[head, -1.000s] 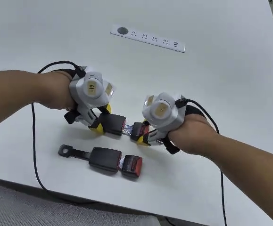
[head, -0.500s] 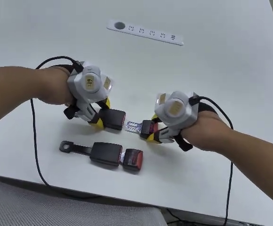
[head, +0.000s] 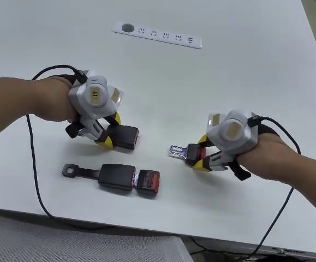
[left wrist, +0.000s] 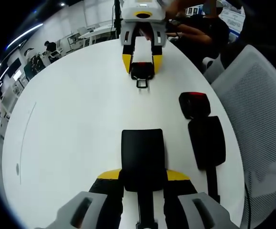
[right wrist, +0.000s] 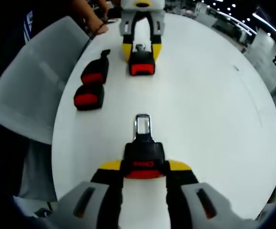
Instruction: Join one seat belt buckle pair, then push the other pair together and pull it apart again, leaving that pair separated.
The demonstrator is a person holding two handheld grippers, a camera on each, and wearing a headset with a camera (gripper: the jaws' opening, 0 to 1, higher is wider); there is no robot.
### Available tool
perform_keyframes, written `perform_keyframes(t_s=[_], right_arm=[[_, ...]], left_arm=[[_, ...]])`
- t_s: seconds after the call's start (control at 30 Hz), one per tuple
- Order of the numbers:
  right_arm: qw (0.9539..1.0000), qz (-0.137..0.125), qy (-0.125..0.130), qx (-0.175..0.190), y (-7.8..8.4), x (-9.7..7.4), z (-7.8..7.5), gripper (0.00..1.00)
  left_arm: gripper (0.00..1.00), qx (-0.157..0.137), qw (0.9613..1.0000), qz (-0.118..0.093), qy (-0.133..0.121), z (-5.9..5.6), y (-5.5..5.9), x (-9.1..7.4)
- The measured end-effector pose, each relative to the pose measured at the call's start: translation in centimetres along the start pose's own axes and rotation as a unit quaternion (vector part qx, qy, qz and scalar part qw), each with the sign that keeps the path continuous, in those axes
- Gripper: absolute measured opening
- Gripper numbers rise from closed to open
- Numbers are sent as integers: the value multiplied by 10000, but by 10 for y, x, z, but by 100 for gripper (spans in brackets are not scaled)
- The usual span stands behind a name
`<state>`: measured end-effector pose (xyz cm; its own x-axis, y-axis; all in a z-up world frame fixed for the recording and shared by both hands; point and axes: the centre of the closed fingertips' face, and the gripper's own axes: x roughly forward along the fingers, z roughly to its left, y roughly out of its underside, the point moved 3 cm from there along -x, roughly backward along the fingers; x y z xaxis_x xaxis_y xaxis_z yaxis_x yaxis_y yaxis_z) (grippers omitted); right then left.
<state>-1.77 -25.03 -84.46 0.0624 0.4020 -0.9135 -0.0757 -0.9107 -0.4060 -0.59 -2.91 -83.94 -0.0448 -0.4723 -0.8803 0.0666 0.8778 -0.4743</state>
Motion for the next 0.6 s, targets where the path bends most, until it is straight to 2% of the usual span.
perform_keyframes(t_s=[0.37, 0.6], right_arm=[[9998, 212, -32, -31, 28, -13, -1, 34], [9997, 253, -34, 53, 29, -14, 0, 36]], left_arm=[[33, -15, 10000, 90, 7, 0, 0, 0], [33, 20, 9998, 209, -16, 0, -1, 0]])
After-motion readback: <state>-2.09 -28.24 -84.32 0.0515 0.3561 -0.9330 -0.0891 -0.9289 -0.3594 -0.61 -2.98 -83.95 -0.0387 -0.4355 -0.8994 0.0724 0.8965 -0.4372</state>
